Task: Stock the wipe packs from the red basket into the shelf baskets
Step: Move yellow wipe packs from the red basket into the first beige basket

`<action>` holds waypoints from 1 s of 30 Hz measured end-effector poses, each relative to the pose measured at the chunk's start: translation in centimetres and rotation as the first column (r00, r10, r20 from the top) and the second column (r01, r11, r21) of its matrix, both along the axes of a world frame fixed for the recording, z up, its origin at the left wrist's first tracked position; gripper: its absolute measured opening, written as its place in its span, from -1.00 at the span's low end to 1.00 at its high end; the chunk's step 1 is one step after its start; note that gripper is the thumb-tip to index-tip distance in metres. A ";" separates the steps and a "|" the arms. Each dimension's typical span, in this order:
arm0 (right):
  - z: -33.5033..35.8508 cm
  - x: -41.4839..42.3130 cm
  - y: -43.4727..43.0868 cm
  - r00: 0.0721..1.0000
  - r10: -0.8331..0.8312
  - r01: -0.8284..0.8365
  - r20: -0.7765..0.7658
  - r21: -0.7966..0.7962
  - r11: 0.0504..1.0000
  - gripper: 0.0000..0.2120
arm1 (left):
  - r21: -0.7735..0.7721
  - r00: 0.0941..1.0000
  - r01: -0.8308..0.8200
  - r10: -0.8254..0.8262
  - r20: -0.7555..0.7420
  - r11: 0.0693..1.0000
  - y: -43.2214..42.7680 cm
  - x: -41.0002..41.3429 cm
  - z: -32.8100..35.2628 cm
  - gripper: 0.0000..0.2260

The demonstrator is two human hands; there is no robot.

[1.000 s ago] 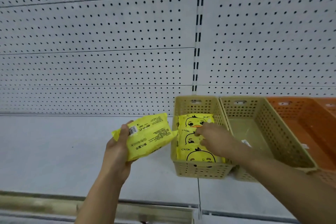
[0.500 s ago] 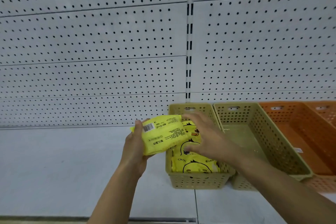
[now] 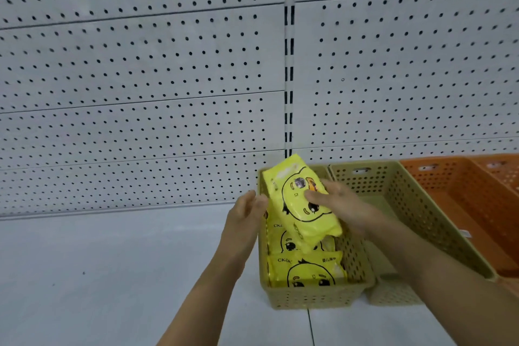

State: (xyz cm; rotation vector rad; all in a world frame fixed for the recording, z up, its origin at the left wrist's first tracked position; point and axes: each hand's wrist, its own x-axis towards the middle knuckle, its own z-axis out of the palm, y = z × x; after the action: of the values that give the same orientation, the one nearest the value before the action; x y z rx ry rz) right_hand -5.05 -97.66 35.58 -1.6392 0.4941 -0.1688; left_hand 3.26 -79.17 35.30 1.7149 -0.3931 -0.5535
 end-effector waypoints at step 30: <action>-4.5 2.1 2.0 0.849 -0.118 -0.493 -0.515 -0.852 0.174 -0.36 | 0.139 0.972 0.141 -0.163 0.169 0.980 1.1 0.4 -6.4 -0.46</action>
State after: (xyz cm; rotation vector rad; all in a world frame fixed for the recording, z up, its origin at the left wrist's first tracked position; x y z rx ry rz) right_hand -2.94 -95.70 31.12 -3.1318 0.5637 0.2183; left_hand 3.69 -78.04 28.95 1.8740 -0.6346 -0.5452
